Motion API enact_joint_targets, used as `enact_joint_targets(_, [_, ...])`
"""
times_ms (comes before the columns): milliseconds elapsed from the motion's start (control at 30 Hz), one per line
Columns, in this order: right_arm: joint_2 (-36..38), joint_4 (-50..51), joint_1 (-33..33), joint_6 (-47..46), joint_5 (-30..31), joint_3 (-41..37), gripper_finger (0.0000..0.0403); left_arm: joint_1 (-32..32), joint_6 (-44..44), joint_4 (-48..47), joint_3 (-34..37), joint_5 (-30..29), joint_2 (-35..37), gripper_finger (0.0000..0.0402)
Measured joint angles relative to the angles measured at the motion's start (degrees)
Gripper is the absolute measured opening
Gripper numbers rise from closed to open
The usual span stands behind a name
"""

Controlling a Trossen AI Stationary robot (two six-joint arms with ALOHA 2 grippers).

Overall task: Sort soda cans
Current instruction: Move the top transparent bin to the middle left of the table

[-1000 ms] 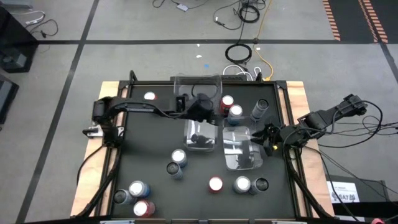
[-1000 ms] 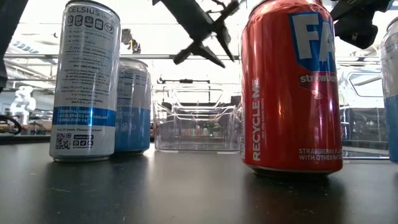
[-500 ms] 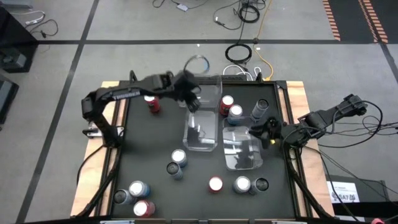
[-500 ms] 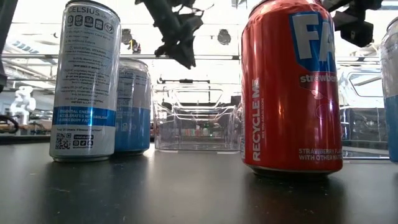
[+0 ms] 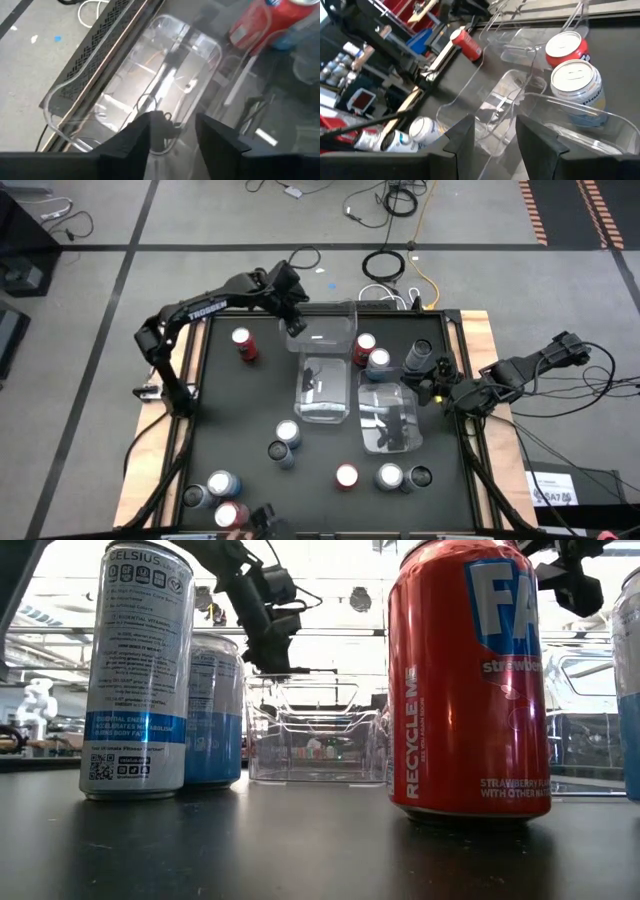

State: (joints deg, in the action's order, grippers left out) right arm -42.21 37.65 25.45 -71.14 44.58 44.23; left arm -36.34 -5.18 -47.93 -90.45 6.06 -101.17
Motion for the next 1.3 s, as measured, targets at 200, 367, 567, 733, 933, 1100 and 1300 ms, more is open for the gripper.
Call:
enact_joint_targets(200, [-1.4,-0.1,0.0,-3.1,0.6,0.0,0.0137,-0.4,-5.0,-0.6,0.0,-3.6,-1.2,0.0245])
enact_joint_targets(367, [-2.8,-0.1,0.0,-5.1,0.6,0.0,0.0137,-0.3,-11.6,0.6,0.0,-9.7,-1.3,0.0287])
enact_joint_targets(567, [-4.2,-0.1,0.0,-7.7,0.7,0.0,0.0137,-1.0,-22.5,11.8,0.0,-21.6,-1.3,0.0297])
enact_joint_targets(733, [-5.7,-0.2,0.0,-10.0,0.7,0.0,0.0137,-3.2,-18.8,17.7,-1.1,-12.0,-3.2,0.0297])
enact_joint_targets(933, [-7.9,-0.2,0.0,-12.8,0.6,0.0,0.0137,-4.7,-14.0,12.9,-7.9,-4.4,-11.4,0.0297])
enact_joint_targets(1100, [-9.3,-1.6,0.0,-13.5,0.3,0.0,0.0137,-4.6,-13.3,5.5,-16.6,-3.4,-18.4,0.0297])
enact_joint_targets(1300, [-10.2,-3.1,0.0,-13.1,0.3,0.0,0.0137,-5.4,-13.2,-2.6,-25.6,-0.1,-24.8,0.0297])
